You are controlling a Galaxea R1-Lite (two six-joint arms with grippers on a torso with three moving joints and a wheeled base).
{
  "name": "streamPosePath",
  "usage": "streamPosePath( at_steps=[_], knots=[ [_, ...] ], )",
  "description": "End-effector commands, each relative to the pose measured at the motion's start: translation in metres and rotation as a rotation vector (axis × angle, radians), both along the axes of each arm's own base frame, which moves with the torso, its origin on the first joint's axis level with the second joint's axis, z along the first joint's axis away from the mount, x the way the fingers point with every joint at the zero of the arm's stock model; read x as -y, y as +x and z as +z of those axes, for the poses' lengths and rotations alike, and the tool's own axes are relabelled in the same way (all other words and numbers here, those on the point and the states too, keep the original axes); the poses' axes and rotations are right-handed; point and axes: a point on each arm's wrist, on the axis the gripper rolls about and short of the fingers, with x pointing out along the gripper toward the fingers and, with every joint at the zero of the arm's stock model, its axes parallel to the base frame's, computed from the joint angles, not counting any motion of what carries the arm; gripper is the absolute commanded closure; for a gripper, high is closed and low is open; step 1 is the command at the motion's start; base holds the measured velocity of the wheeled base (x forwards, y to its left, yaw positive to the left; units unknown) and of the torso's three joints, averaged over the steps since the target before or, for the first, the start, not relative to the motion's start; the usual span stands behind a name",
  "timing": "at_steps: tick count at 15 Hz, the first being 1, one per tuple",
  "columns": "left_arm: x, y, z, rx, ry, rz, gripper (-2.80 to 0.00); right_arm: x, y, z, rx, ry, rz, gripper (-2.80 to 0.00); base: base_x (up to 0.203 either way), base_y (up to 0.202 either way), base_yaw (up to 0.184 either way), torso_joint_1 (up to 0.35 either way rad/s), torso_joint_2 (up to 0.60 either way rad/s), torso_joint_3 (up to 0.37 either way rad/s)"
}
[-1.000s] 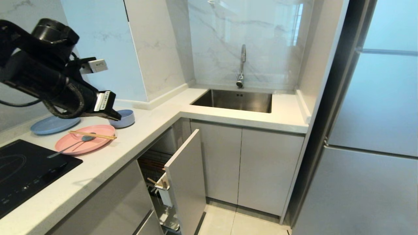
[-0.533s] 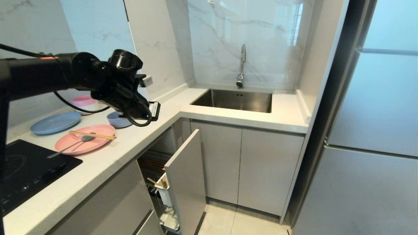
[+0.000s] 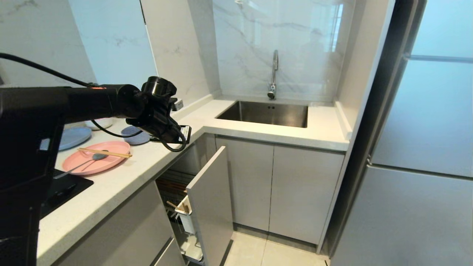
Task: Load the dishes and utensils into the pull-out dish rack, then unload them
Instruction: Open the cupboard
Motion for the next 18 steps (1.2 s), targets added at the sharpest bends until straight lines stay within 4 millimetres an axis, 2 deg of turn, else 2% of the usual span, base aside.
streamPosePath(
  at_steps=[1, 5, 8, 10, 15, 18],
  knots=[
    [0.0, 0.007, -0.013, -0.024, 0.004, 0.004, 0.0, 0.0, 0.0, 0.0, 0.001, 0.0, -0.001, 0.0, 0.0, 0.0, 0.0, 0.0, 0.0, 0.0],
    [0.003, 0.014, -0.039, -0.083, -0.026, -0.04, 0.0, 0.0, 0.0, 0.0, 0.0, 0.0, -0.001, 0.0, 0.0, 0.0, 0.0, 0.0, 0.0, 0.0],
    [0.005, 0.017, -0.058, -0.051, -0.035, -0.11, 0.0, 0.0, 0.0, 0.0, 0.0, 0.0, -0.001, 0.0, 0.0, 0.0, 0.0, 0.0, 0.0, 0.0],
    [0.007, 0.027, -0.075, -0.006, -0.019, -0.133, 0.0, 0.0, 0.0, 0.0, 0.001, 0.0, 0.0, 0.0, 0.0, 0.0, 0.0, 0.0, 0.0, 0.0],
    [0.008, 0.036, -0.088, -0.02, -0.003, -0.121, 0.0, 0.0, 0.0, 0.0, 0.001, 0.0, 0.0, 0.0, 0.0, 0.0, 0.0, 0.0, 0.0, 0.0],
    [0.008, 0.038, -0.093, -0.099, 0.023, -0.106, 0.0, 0.0, 0.0, 0.0, -0.001, 0.0, -0.001, 0.0, 0.0, 0.0, 0.0, 0.0, 0.0, 0.0]
  ],
)
